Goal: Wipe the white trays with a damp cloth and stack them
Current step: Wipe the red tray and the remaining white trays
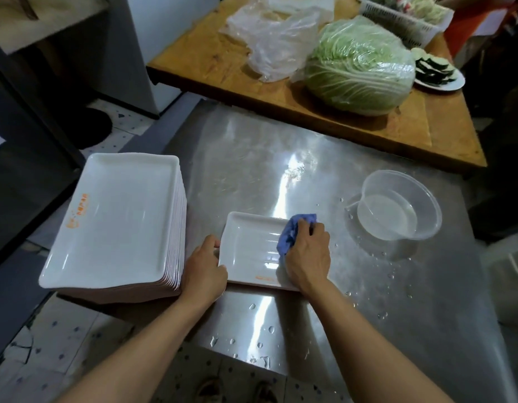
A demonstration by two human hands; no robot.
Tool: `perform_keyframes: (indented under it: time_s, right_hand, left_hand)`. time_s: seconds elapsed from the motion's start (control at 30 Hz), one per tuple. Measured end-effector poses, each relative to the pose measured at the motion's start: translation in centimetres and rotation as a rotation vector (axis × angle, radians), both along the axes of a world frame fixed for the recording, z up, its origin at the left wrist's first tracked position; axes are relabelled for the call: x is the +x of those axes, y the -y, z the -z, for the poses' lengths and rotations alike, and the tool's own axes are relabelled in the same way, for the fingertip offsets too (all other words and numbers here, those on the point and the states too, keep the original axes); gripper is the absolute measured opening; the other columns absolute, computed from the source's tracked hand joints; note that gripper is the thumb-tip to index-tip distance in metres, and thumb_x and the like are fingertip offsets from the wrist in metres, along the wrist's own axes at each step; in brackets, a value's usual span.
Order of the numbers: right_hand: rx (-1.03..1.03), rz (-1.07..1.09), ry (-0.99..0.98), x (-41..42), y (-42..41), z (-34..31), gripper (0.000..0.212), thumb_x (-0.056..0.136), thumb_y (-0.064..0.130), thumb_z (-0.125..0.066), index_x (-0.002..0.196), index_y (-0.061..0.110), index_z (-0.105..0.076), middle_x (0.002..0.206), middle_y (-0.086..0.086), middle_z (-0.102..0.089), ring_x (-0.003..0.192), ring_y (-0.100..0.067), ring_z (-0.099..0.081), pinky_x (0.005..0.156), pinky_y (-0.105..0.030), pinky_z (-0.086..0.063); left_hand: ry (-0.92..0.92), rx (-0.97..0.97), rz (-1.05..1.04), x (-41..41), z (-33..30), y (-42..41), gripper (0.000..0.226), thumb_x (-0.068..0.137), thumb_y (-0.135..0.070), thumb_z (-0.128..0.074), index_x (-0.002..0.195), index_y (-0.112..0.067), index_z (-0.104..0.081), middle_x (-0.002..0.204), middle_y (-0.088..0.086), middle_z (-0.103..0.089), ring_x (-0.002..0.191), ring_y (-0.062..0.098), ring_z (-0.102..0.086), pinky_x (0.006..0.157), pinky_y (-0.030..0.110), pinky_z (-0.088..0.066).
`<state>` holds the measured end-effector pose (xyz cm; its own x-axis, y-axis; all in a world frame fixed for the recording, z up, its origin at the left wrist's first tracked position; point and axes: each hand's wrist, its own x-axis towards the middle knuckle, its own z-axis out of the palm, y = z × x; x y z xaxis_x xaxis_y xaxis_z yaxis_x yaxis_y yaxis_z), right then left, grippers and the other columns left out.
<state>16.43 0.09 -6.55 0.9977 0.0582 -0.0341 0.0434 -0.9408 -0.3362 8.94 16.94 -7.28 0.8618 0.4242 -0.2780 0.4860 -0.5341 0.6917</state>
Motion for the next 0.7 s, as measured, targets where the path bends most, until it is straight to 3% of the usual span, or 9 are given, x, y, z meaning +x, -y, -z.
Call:
perform_keyframes:
  time_s: [0.1,0.2,0.3,0.47,0.6,0.7]
  right_hand:
    - [0.014,-0.112,-0.018,-0.5,-2.0,0.5,0.039,0.081,0.013,-0.052,0.119,0.004,-0.05,0.123,-0.013,-0.043,0.111,-0.029,-0.042,0.084,-0.03,-0.035]
    - [0.017,-0.294,-0.036,-1.2,-4.4,1.1,0.05,0.083,0.022,-0.053,0.131,0.009,-0.045,0.135,-0.008,-0.037,0.12,-0.023,-0.034,0.096,-0.024,-0.028]
    - [0.094,-0.354,0.019,-1.1,-6.4,0.4,0.04,0.091,0.021,-0.046,0.129,0.01,-0.051,0.136,-0.012,-0.04,0.12,-0.028,-0.035,0.099,-0.028,-0.027]
    - [0.181,-0.414,-0.059,-0.5,-7.1,-0.3,0.038,0.085,0.011,-0.053,0.123,0.008,-0.058,0.132,-0.014,-0.046,0.117,-0.033,-0.039,0.101,-0.032,-0.027]
    - [0.156,-0.509,-0.133,-1.9,-5.7,-0.4,0.042,0.081,0.011,-0.056,0.123,0.012,-0.058,0.129,-0.01,-0.048,0.111,-0.031,-0.041,0.097,-0.029,-0.027]
    - [0.191,-0.565,-0.197,-3.8,-4.5,-0.4,0.039,0.082,0.011,-0.056,0.121,0.016,-0.059,0.13,-0.005,-0.047,0.112,-0.028,-0.039,0.098,-0.03,-0.028]
  left_hand:
    - [-0.003,-0.013,-0.004,-0.1,0.1,-0.1,0.032,0.076,0.003,-0.051,0.102,-0.015,-0.051,0.091,0.008,-0.062,0.087,0.027,-0.057,0.066,0.032,-0.041]
    - [0.003,-0.036,-0.023,-0.3,0.2,0.0,0.032,0.077,0.002,-0.052,0.101,-0.018,-0.051,0.09,0.007,-0.06,0.085,0.026,-0.057,0.067,0.033,-0.043]
    - [-0.001,-0.016,-0.006,-0.2,0.0,0.0,0.034,0.077,0.0,-0.053,0.104,-0.018,-0.05,0.093,0.009,-0.059,0.086,0.028,-0.057,0.073,0.037,-0.048]
    - [0.01,0.039,0.015,-0.2,0.0,0.1,0.032,0.076,-0.001,-0.055,0.105,-0.013,-0.051,0.094,0.011,-0.054,0.088,0.031,-0.053,0.072,0.038,-0.045]
    - [0.003,-0.048,-0.037,-0.4,0.1,-0.1,0.036,0.078,0.001,-0.05,0.107,-0.018,-0.057,0.093,0.012,-0.061,0.087,0.031,-0.058,0.071,0.034,-0.047]
    - [0.017,-0.167,-0.099,-0.5,-0.1,-0.2,0.041,0.079,0.003,-0.044,0.106,-0.022,-0.063,0.09,0.01,-0.065,0.081,0.035,-0.063,0.072,0.042,-0.055]
